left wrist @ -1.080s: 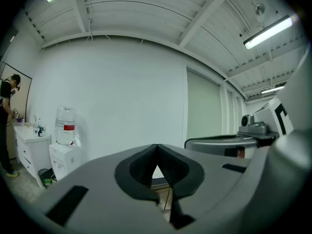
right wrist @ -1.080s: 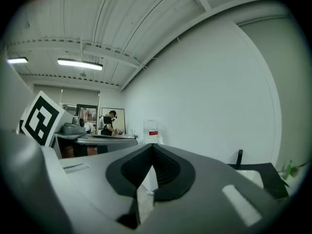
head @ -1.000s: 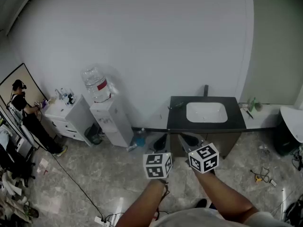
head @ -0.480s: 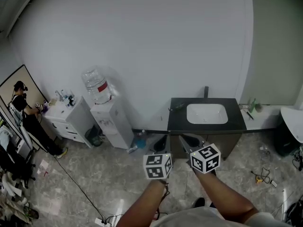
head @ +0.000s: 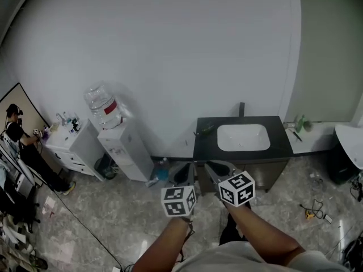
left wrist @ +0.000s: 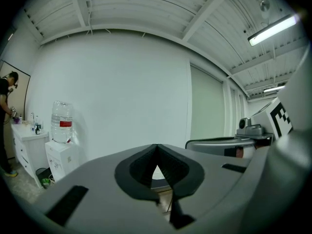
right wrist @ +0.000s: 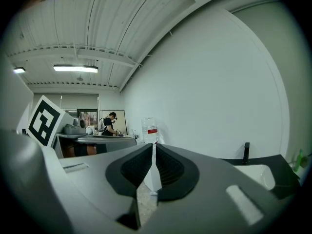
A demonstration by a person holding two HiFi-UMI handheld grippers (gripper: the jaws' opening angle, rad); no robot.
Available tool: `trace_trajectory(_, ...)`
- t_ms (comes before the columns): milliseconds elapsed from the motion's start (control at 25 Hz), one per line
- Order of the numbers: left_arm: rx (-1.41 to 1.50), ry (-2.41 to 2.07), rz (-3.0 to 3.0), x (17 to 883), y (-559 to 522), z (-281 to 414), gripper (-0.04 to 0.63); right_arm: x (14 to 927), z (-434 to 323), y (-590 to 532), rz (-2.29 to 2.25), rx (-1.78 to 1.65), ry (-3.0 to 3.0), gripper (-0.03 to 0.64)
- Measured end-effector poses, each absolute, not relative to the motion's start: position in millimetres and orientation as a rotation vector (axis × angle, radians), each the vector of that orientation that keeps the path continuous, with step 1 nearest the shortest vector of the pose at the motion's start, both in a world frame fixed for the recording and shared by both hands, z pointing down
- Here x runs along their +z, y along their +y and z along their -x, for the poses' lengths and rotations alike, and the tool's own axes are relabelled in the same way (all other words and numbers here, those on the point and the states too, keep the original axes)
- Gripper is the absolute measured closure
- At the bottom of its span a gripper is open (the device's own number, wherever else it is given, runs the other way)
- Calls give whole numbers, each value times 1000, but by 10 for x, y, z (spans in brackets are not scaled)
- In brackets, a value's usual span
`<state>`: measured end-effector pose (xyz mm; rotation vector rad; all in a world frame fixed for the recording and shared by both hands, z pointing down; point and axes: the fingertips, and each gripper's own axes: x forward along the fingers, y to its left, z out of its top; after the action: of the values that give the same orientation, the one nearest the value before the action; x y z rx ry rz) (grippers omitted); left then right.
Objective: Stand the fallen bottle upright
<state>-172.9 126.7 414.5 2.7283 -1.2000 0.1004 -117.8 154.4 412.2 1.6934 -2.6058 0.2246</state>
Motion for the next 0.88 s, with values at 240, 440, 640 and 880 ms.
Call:
trace_trajectory(240,143,-1218,-2703,4516,320,1115,589,4501,559,581,-1659,255,-2617,611)
trace_trajectory(440,165,-1256,-2633,4844,-800,479,589,4958,-97,-610,-1522,332,-2616,611)
trace_trajectory(640,161,-1258,-2523,5106,-1743,9,589,5293,-658,-1700,-1350,375,-2575,609)
trace_trajectory(880,187,-1280,-2443,5321,-2499,-221,589,5777,-817,-2699,-978,346,-2493,591)
